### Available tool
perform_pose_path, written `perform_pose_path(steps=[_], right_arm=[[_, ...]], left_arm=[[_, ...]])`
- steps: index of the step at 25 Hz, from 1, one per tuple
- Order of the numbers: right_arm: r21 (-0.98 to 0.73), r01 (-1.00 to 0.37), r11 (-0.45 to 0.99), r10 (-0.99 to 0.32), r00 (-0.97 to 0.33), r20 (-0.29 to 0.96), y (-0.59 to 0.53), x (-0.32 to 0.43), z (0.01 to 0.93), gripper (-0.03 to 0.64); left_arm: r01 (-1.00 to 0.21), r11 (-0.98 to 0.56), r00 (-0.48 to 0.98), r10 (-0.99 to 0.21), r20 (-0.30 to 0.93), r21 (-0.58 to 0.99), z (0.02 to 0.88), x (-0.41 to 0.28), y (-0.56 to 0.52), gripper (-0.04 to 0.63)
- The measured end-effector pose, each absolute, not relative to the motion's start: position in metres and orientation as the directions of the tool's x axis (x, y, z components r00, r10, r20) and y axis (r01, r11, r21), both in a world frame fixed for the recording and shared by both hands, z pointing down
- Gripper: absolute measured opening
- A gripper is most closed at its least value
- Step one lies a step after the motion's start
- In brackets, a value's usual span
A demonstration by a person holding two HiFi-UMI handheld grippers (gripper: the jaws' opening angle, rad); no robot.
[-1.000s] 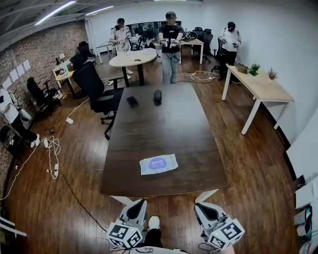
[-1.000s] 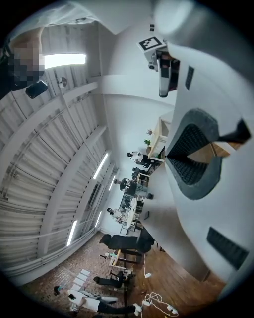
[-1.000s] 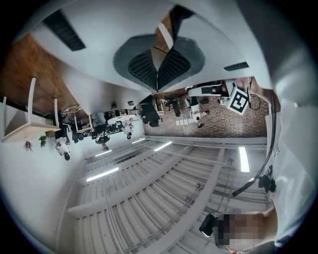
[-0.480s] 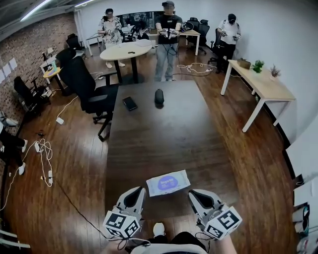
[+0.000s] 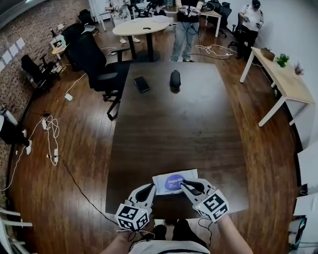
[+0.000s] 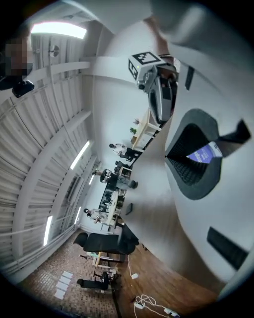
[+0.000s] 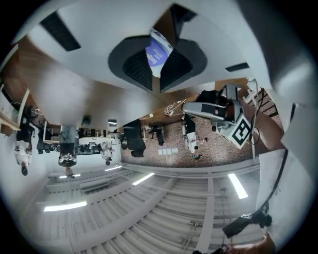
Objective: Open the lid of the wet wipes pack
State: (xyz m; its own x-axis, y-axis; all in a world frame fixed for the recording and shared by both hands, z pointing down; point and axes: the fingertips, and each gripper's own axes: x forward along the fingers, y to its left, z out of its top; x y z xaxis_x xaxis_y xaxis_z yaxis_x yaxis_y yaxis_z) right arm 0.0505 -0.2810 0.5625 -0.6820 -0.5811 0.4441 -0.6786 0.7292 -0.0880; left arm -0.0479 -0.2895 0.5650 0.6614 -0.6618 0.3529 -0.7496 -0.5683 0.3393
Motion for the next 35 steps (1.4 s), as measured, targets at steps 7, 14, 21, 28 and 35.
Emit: perform_pose_path(steps=[7,14,21,28,35], right_arm=[[0.04,-0.424,0.905,-0.32,-0.614,0.721,-0.289,0.039,0.659,0.238],[0.113,-0.232,0.966,-0.218,-0.496,0.84,-0.294,0.045,0.705,0.319],[0.115,-0.067,0.991,-0.133,-0.415,0.9,-0.294,0.035,0.723,0.319],[-0.106,-0.137,0.985,0.029,-0.472,0.881,-0.297,0.034,0.728,0.319],[-0.389,-0.215,0.896,0.196,-0.594,0.78,-0.303,0.038,0.725,0.318]], left_arm=[[-0.763,-0.514,0.645,-0.573,0.505,0.391,0.646,-0.025,-0.277,0.002],[-0.794,-0.459,0.603,-0.512,0.612,0.399,0.691,-0.013,-0.267,0.002],[-0.802,-0.421,0.593,-0.472,0.653,0.424,0.71,-0.007,-0.267,0.002],[-0.804,-0.346,0.594,-0.427,0.682,0.484,0.728,-0.01,-0.271,0.002],[-0.819,-0.372,0.57,-0.451,0.687,0.436,0.728,-0.007,-0.274,0.002]])
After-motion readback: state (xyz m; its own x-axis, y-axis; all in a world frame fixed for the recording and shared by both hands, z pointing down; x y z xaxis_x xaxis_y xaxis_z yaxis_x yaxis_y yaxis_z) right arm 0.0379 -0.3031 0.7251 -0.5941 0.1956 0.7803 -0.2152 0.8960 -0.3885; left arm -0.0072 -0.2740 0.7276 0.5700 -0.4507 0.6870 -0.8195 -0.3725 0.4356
